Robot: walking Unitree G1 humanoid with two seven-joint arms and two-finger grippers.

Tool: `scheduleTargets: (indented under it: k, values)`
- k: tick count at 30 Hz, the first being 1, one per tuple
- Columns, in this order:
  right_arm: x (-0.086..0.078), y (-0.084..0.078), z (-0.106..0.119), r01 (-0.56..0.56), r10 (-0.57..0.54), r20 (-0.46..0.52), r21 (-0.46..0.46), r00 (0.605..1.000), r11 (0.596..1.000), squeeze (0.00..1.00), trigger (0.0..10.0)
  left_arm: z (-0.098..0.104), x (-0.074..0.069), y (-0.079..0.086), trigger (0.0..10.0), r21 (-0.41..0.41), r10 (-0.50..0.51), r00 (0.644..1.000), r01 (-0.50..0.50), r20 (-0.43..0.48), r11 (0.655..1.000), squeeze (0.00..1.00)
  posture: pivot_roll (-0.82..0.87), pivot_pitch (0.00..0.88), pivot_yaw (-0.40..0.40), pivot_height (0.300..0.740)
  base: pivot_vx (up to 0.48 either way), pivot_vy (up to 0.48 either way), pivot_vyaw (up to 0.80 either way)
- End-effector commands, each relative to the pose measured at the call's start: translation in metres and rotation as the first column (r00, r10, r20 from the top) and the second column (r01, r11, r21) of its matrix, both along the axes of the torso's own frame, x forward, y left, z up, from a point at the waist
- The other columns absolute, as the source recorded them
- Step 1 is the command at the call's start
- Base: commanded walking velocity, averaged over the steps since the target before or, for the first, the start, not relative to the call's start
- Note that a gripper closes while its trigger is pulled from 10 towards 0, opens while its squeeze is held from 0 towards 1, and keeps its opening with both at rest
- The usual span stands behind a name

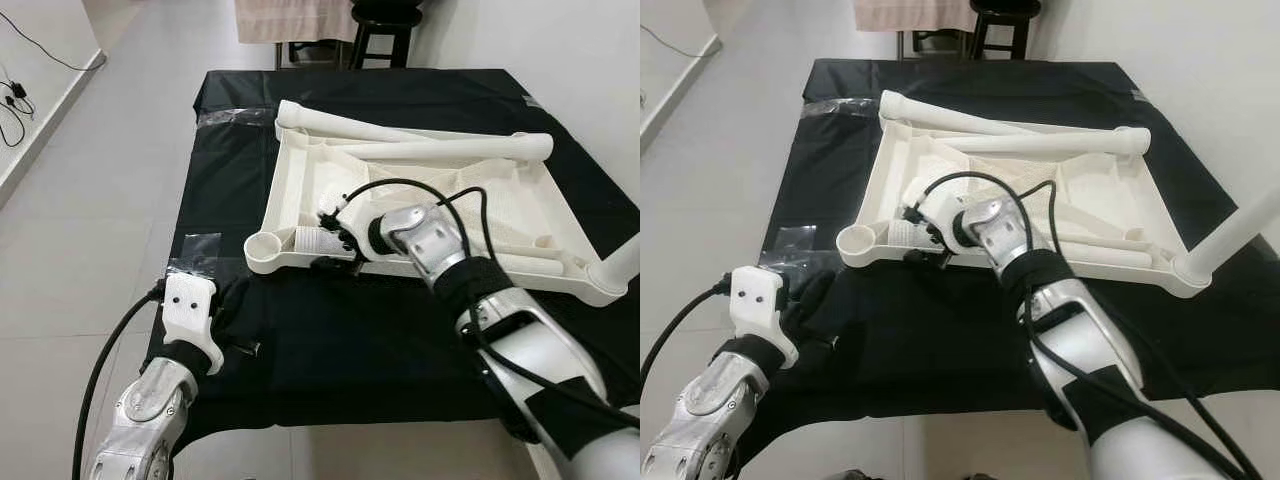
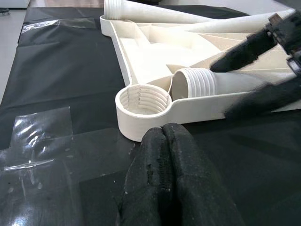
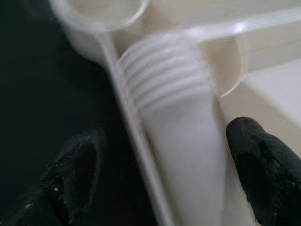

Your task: Building children table

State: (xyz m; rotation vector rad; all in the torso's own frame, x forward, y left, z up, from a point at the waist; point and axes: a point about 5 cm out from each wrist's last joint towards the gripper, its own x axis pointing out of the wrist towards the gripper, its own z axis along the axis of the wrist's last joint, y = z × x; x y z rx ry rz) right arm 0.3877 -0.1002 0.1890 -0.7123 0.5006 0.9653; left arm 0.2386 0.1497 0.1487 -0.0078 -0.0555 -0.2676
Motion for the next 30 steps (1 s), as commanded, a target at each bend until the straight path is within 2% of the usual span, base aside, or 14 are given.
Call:
scheduleTargets:
  k: [1,6,12,16,19,22,30]
  values:
    - [-0.006,-0.002,-0.014,-0.042,0.039,-0.073,-0.047,0.997,0.998,0.0,10.0,-0.003,-0.003,-0.001,10.0,0.015,-0.017,1.0,0.017,-0.019,1.0,0.0,0.05,0.113,-0.063,0.74,0.0,0.0,0.0]
    - [-0.014,0.0,-0.023,-0.161,0.15,-0.117,-0.088,0.982,0.983,0.0,10.0,-0.003,-0.003,-0.002,10.0,0.017,-0.019,1.0,0.019,-0.02,1.0,0.0,0.05,0.105,-0.061,0.74,0.0,0.0,0.0]
    - [-0.019,0.001,-0.025,-0.223,0.21,-0.138,-0.093,0.968,0.97,0.0,10.0,-0.003,-0.003,-0.002,10.0,0.018,-0.02,1.0,0.02,-0.021,1.0,0.0,0.05,0.105,-0.061,0.74,0.0,0.0,0.0]
    - [-0.029,0.005,-0.022,-0.337,0.322,-0.168,-0.07,0.932,0.939,0.0,10.0,-0.002,-0.002,-0.002,10.0,0.018,-0.021,1.0,0.021,-0.021,1.0,0.0,0.05,0.105,-0.059,0.74,0.0,0.0,0.0]
    - [-0.031,0.005,-0.022,-0.362,0.347,-0.166,-0.072,0.923,0.929,0.0,10.0,-0.002,-0.002,-0.002,10.0,0.018,-0.02,1.0,0.02,-0.021,1.0,0.0,0.05,0.105,-0.059,0.74,0.0,0.0,0.0]
    - [-0.042,0.006,-0.022,-0.454,0.437,-0.176,-0.071,0.882,0.888,0.0,10.0,-0.002,-0.001,-0.002,10.0,0.017,-0.018,1.0,0.019,-0.019,1.0,0.0,0.04,0.106,-0.057,0.74,0.0,0.0,0.0]
    - [-0.05,0.006,-0.026,-0.509,0.489,-0.181,-0.087,0.854,0.857,0.0,10.0,-0.002,0.0,-0.002,10.0,0.016,-0.018,1.0,0.018,-0.019,1.0,0.0,0.04,0.106,-0.055,0.74,0.0,0.0,0.0]
